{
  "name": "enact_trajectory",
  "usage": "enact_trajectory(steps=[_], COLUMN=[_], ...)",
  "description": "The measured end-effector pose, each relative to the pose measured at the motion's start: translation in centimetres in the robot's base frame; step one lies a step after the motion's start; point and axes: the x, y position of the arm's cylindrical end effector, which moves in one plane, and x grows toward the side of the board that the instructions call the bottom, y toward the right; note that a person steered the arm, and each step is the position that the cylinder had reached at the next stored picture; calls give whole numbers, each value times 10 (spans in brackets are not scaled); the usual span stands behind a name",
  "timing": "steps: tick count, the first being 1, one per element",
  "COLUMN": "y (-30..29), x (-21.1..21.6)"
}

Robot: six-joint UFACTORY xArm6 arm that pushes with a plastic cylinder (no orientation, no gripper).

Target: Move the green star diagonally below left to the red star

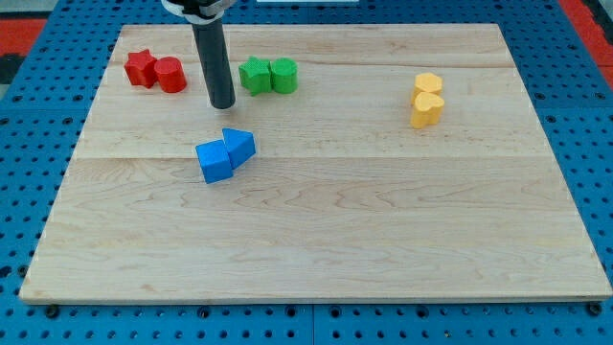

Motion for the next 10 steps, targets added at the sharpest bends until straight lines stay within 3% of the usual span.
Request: enact_trajectory(steps=[1, 2, 3, 4, 5, 10], y=[69, 134, 137, 77, 7, 20], x=[-10, -47, -78, -75, -43, -7])
